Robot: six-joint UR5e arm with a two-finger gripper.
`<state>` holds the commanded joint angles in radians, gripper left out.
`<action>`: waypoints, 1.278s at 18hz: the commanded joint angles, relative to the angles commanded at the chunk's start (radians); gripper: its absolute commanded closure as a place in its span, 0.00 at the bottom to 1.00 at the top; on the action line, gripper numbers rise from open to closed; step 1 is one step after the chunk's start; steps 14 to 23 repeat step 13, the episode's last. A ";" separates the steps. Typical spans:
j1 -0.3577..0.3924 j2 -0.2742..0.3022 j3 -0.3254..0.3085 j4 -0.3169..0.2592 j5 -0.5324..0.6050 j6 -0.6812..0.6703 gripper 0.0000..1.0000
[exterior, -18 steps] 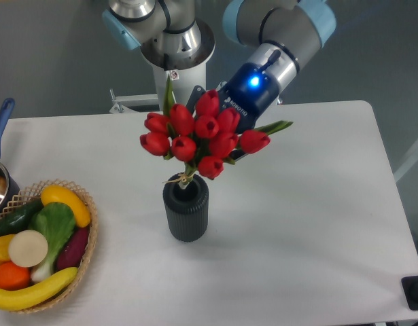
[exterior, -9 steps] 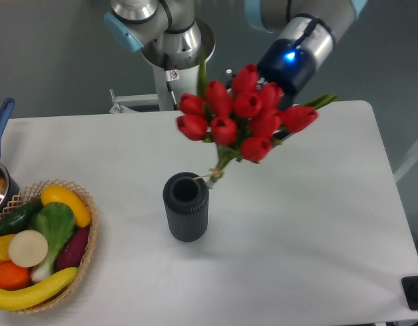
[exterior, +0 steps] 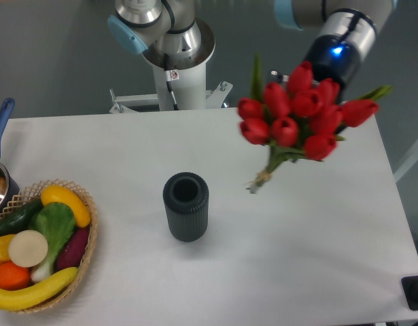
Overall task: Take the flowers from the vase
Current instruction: 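Raise the tulips clear of the vase and carry them away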
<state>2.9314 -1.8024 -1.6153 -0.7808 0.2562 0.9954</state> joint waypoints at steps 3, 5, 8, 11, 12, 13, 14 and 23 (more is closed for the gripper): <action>-0.001 -0.008 -0.002 -0.002 0.000 0.025 0.48; -0.002 -0.008 -0.005 -0.002 0.000 0.026 0.48; -0.002 -0.006 -0.011 -0.002 0.000 0.025 0.48; -0.002 -0.005 -0.012 0.000 0.000 0.025 0.48; -0.002 -0.005 -0.012 -0.002 0.000 0.025 0.48; 0.000 -0.003 -0.014 -0.002 0.000 0.025 0.48; 0.000 -0.003 -0.014 -0.002 0.000 0.025 0.48; 0.000 -0.003 -0.014 -0.002 0.000 0.025 0.48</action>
